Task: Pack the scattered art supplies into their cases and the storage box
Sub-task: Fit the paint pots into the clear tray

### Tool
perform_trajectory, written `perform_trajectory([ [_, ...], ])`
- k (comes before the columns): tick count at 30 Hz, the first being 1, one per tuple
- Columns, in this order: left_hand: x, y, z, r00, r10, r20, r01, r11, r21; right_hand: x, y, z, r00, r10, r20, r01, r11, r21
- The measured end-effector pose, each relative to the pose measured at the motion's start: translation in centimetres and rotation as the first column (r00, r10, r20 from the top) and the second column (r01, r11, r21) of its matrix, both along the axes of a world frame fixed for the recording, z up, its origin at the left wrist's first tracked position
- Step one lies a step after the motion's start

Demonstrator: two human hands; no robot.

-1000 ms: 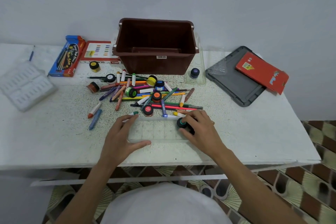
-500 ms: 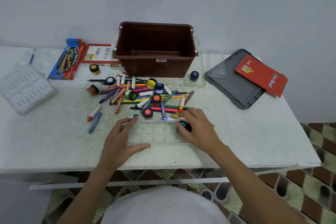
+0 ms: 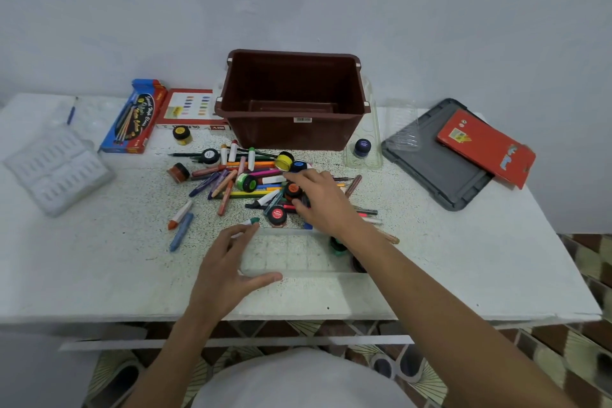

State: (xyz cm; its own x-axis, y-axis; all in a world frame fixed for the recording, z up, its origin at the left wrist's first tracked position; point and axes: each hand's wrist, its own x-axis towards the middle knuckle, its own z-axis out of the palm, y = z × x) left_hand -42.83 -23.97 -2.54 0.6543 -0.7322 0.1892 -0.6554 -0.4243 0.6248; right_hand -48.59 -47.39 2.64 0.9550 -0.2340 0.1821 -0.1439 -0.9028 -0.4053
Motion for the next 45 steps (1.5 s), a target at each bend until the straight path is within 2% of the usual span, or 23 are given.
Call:
perform_trajectory([
  [4,0.0,0.0,-0.1,1.000,0.019,-0.023,-0.019,1.000,0.020,0.7,-0.1,-0.4,0.999,0.009,-0.041,-0.009,1.000,-0.010],
  [8,0.1,0.1,-0.2,0.999,0.022,-0.038,-0.021,0.999,0.029,0.0,-0.3,-0.7,0.999,-0.007,0.045,0.006,1.000,0.027],
  [12,0.1,0.0,-0.2,1.000,0.013,-0.019,-0.013,1.000,0.021,-2.1,-0.8,0.0,0.991,-0.072,0.113,0.054,0.986,0.157],
  [18,0.0,-0.1,0.1,1.000,0.013,-0.006,-0.013,1.000,0.006,-7.0,-0.1,2.0,0.988,-0.102,0.114,0.059,0.944,0.325],
  [21,-0.1,-0.1,0.2,1.000,-0.001,0.008,0.001,1.000,-0.002,-9.2,0.3,2.0,0.995,-0.072,0.064,0.044,0.931,0.363],
  [31,-0.1,-0.1,0.3,1.000,-0.011,0.029,0.012,1.000,-0.008,-12.4,0.7,0.7,0.999,-0.041,-0.012,0.042,0.972,0.230],
  [38,-0.1,0.0,0.2,1.000,0.001,0.029,-0.001,1.000,0.001,-13.0,0.9,-0.8,0.999,0.026,0.023,-0.026,1.000,-0.013],
  [45,-0.1,-0.1,0.2,0.999,-0.003,0.053,0.003,1.000,0.001,-13.6,0.9,-1.5,0.998,0.037,0.042,-0.036,0.999,-0.024],
])
